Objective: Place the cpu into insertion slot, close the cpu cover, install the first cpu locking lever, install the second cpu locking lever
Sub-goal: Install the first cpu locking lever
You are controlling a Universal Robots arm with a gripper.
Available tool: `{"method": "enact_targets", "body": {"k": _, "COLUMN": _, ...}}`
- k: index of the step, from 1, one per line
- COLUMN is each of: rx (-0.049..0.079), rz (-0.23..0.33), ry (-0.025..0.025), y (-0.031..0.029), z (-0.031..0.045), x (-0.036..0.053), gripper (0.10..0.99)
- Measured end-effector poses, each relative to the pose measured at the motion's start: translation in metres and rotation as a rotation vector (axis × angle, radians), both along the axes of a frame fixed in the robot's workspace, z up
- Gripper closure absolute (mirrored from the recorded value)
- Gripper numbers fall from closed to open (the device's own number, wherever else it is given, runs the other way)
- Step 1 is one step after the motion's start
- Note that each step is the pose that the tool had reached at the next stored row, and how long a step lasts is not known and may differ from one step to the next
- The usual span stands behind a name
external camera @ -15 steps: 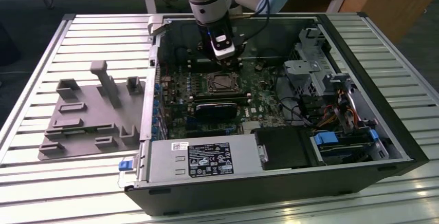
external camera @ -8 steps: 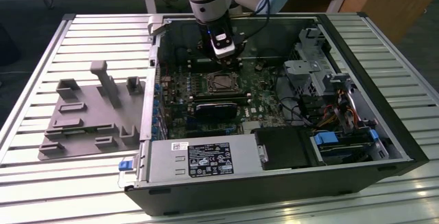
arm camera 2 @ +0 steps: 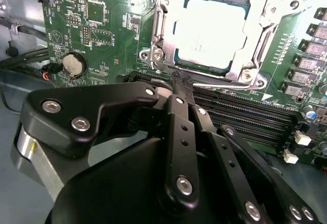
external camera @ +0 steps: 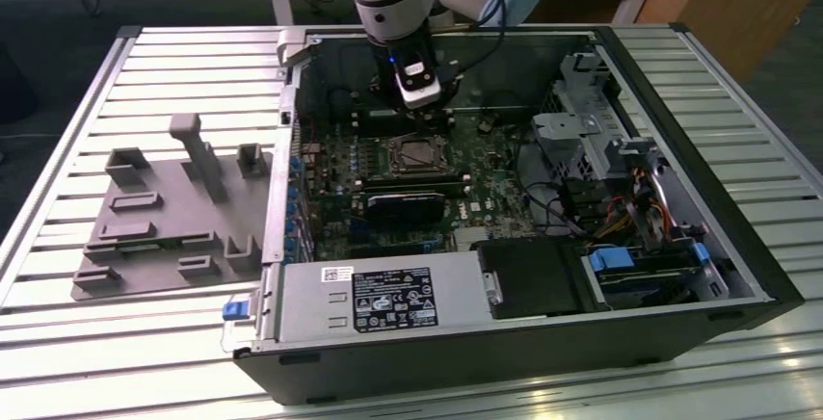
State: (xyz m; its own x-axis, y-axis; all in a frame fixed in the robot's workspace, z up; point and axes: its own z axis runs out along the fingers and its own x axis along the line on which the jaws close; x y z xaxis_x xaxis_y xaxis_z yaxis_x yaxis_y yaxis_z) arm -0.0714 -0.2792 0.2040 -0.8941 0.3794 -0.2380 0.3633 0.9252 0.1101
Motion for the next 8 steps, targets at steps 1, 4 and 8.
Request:
{"method": "enact_targets", "body": {"k": 1, "rx": 0.0, "rz": 0.001, "ry": 0.0, "y": 0.0, "z": -0.0003, "x": 0.0, "gripper": 0.984}}
{"method": "enact_targets", "body": {"k": 4, "rx": -0.001, "rz": 0.003, "ry": 0.0001, "y": 0.0, "z": -0.0018, "x": 0.0, "gripper": 0.984}}
{"method": "enact_targets", "body": {"k": 8, "rx": -0.001, "rz": 0.007, "ry": 0.0002, "y": 0.0001, "z": -0.0023, "x": -0.0001, "gripper": 0.984}}
